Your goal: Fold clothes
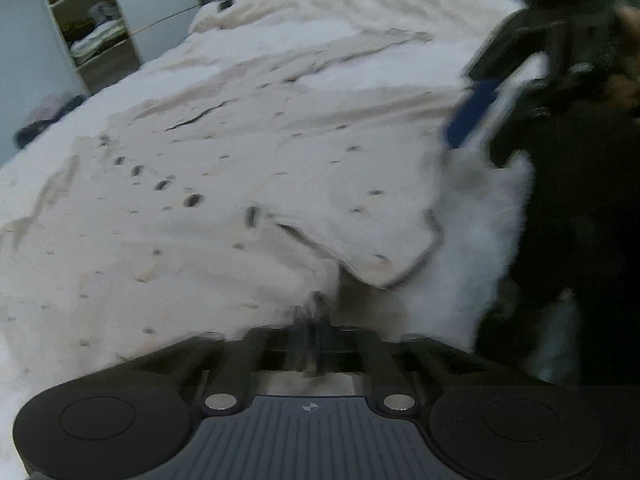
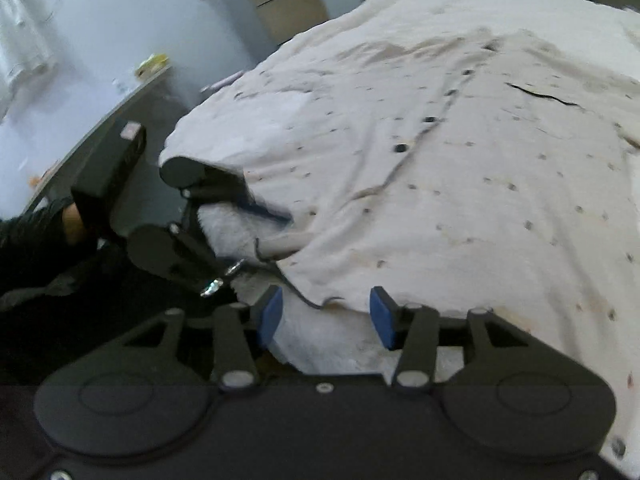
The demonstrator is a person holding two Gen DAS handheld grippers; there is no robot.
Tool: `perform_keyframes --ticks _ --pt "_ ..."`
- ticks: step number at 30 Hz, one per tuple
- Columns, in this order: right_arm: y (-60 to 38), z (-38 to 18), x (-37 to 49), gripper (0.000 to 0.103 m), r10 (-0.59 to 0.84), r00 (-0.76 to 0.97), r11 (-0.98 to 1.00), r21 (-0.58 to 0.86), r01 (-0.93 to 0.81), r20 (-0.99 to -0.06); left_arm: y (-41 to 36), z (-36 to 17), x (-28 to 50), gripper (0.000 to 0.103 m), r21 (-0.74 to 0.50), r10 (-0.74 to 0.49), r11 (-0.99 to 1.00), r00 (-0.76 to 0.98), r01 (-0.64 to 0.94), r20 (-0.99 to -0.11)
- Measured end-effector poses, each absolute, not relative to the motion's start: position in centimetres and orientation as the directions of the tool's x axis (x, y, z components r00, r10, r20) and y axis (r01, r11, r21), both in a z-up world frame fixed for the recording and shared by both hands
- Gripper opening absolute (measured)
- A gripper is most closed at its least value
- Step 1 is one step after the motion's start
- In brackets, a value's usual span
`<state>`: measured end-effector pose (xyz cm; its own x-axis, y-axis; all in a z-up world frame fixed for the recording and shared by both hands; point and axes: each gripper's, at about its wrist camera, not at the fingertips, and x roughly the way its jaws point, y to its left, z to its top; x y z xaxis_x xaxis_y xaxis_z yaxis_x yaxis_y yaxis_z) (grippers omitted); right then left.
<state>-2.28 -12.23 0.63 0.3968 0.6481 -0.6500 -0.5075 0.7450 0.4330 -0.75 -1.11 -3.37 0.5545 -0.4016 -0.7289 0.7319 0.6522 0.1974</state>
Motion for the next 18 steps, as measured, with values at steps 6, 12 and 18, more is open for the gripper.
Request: perform_keyframes --ticks 6,12,18 --pt "-12.6 0.7 -4.0 0.048 0.667 0.436 0.740 0.464 -0.487 -0.604 0.9 2.7 -1.4 0.003 0.178 -0.489 0.669 0.608 0.721 -0.625" --pt "-12.1 -0.1 -3.6 0.049 0.674 0.438 0.735 0.476 -0.483 -0.595 -1.7 0.3 -2.0 0.031 0.177 -0.488 0.551 0.487 0.815 -0.724" --pt "-11.9 0.0 -3.9 0.056 0.636 0.434 0.758 0.410 -0.507 -0.638 2.7 -1.3 -2.8 0.074 0.240 -0.396 0.562 0.512 0.792 -0.762"
